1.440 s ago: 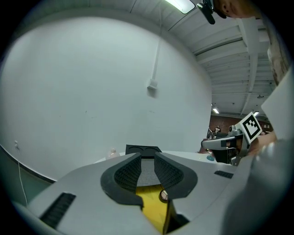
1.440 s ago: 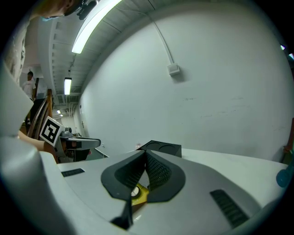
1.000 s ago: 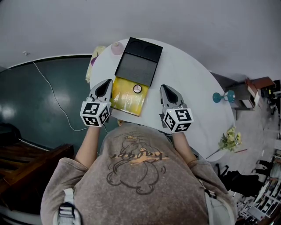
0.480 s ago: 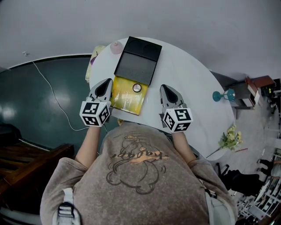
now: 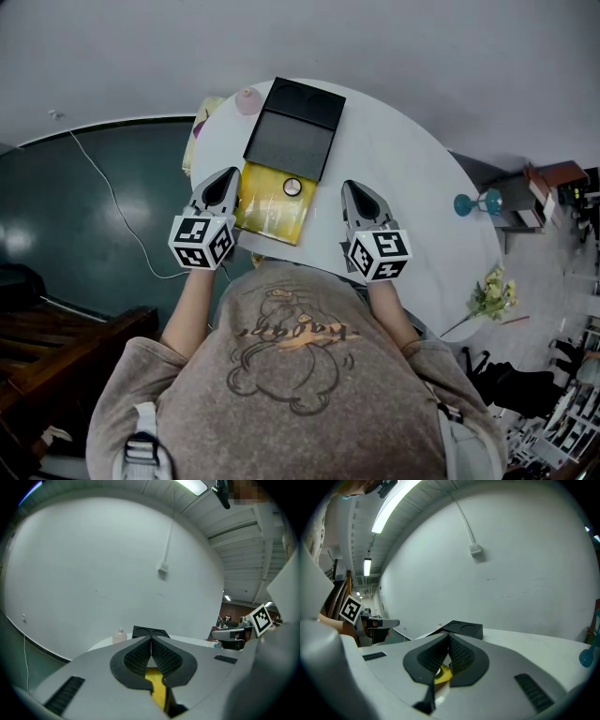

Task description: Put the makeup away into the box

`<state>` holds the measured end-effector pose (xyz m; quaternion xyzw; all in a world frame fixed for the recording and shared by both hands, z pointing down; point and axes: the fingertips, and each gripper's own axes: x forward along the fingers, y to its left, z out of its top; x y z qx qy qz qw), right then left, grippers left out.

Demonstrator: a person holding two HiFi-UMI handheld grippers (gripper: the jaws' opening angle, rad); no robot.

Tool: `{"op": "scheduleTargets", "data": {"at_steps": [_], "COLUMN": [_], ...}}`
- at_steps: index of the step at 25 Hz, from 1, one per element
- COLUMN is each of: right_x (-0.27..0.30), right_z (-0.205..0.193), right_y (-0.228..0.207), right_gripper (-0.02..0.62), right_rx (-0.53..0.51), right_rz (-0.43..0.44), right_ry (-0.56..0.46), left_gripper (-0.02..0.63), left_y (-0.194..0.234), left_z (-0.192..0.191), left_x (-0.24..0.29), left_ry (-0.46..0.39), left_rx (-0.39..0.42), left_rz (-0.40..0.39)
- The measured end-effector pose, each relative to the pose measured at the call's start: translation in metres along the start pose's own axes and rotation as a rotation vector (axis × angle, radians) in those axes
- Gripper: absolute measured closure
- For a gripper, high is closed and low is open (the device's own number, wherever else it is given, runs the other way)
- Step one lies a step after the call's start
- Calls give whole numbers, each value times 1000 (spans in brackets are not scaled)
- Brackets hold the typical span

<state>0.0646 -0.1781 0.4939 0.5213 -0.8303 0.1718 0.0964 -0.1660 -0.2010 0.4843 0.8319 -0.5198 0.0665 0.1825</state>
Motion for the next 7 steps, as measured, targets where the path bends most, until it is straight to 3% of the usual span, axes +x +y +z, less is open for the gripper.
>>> {"op": "scheduleTargets", "data": {"at_steps": [7], "right_x": [1], "right_z": [-2], "right_y": [-1], "right_gripper": [594], "right_rx": [5], "right_rz": [5], "right_ry": [2], "left_gripper": [581], "left_y": [-1], "left_z": [-2], "left_x": [2], "left_ry": [3], "left_rx": [0], "left_rz": [0]}}
